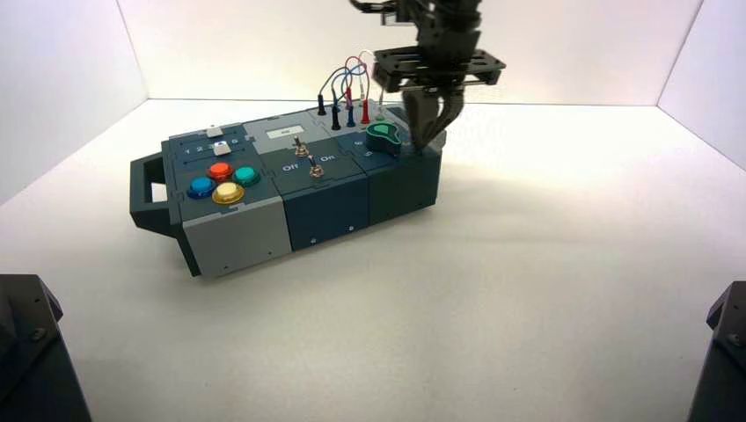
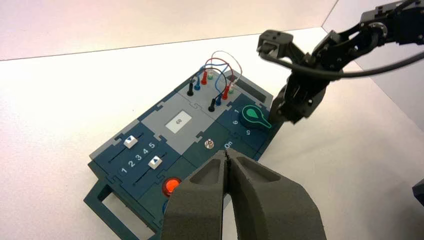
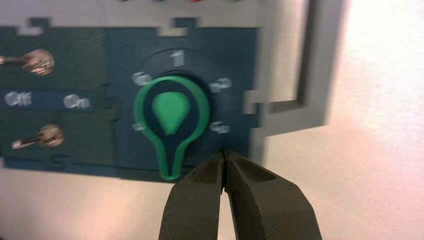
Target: Turn the knob to position 4.
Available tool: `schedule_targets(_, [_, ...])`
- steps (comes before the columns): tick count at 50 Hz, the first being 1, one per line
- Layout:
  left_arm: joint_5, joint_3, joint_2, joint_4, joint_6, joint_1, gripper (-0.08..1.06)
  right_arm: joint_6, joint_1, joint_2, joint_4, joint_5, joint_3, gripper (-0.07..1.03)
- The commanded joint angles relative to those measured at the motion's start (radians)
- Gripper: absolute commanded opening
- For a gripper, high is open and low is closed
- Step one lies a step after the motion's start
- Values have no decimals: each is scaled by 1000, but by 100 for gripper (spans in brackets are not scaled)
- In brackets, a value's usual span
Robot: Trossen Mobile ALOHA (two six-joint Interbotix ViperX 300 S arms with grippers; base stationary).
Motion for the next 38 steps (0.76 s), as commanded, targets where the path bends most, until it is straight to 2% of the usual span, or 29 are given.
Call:
schedule_targets(1, [-5,-14,5,0,0,-3,-3,3,-15,-51,-5,5,-12,-2])
schedule_targets(20, [-8,-12,5,0,3,-3,-3,3,-6,-196,0,37,9,-2])
schedule_targets(38, [-6,-15,5,0,2,-3,-3,2,-2,-282,-5,-23,49,-2])
